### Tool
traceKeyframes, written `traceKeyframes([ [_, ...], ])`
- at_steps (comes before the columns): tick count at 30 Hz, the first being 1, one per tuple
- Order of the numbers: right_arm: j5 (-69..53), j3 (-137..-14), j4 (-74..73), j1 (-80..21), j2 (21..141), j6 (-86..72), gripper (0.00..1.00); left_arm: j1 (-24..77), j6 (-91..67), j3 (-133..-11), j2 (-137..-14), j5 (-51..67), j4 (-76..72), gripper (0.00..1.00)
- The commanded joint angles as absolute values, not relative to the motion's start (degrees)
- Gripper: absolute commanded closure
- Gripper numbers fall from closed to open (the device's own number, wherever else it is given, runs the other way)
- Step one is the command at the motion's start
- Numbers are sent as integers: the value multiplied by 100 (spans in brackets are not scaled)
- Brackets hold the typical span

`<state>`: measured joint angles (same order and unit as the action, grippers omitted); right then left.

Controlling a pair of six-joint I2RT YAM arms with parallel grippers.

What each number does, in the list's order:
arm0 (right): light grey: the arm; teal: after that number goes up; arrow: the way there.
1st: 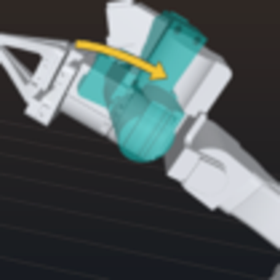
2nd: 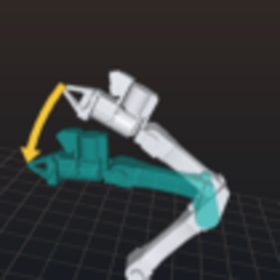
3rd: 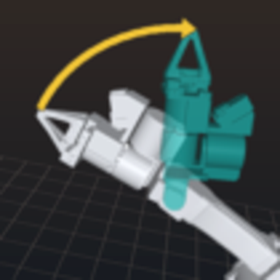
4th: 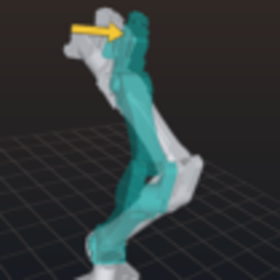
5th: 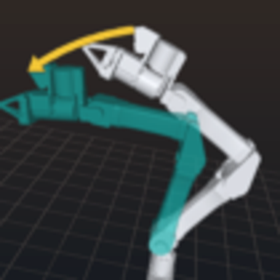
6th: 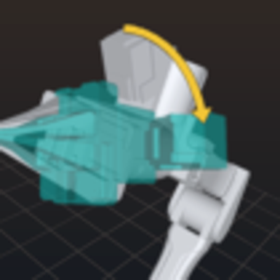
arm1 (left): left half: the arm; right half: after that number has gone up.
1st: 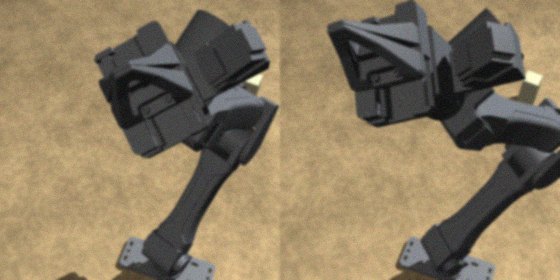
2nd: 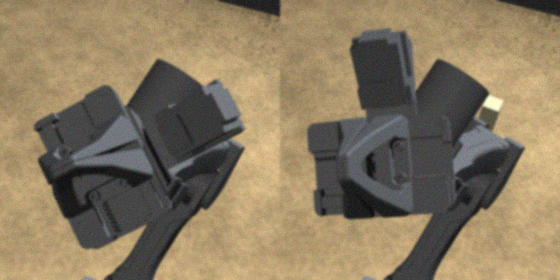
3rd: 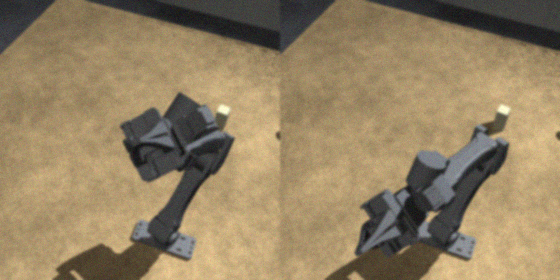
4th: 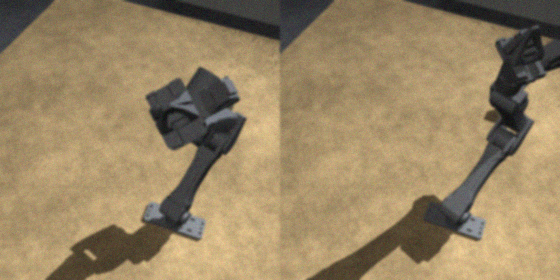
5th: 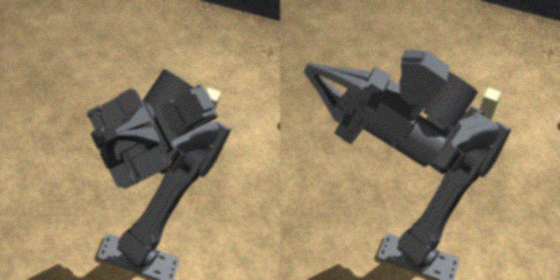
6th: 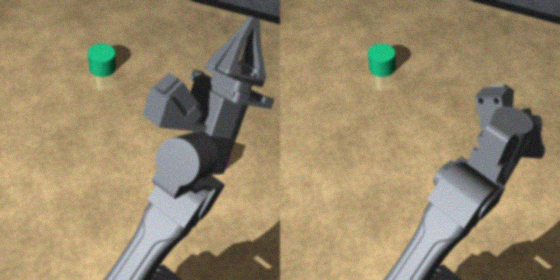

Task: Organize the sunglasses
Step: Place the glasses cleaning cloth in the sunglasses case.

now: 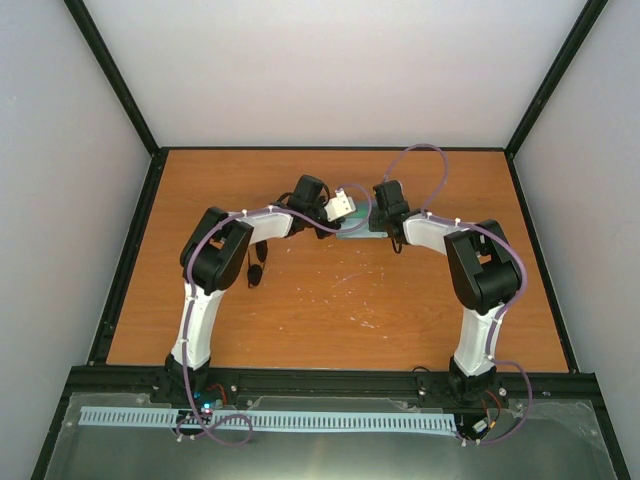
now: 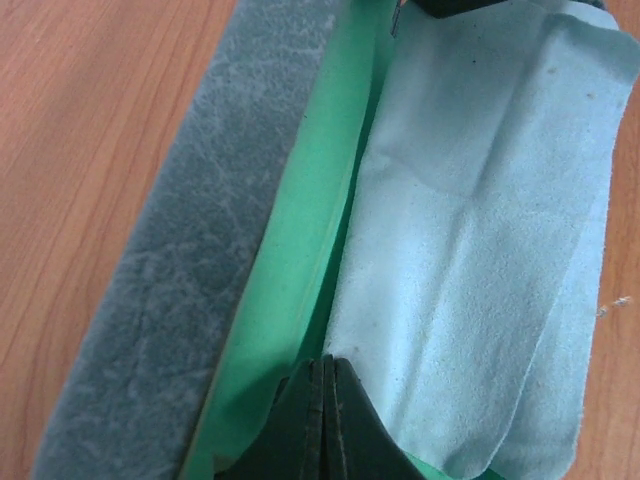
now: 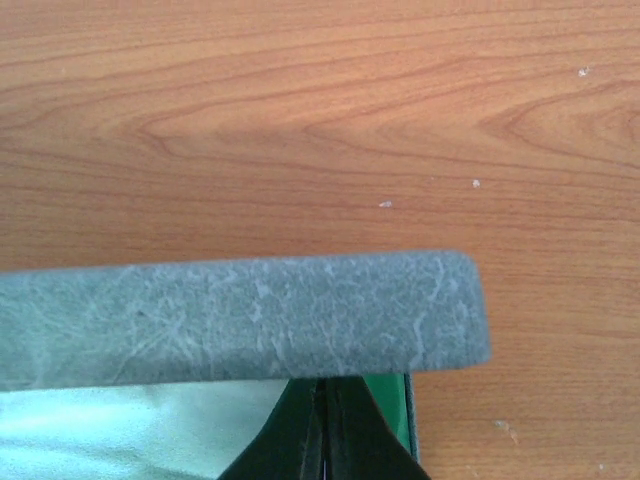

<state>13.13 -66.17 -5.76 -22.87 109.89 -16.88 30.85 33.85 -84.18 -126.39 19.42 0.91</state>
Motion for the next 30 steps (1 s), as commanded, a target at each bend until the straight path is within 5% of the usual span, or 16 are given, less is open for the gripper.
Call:
traceKeyframes([
  [1,1453,-6630,-249,-2250,11151,-1595,97,3050,3494,-8667,-12674,1882,63,99],
  [14,1292,-6787,-154,-2250,11634,-1627,97,3049,3445,-8379,-12531,1725,-158,99],
  [19,1344,-6804,-249,-2250,11573,-1669,88,3050,3436,-8215,-12442,1669,-266,74],
  [30,1501,-6397,-211,-2254,10926,-1662,64,3056,3328,-7640,-11933,1703,-545,48],
])
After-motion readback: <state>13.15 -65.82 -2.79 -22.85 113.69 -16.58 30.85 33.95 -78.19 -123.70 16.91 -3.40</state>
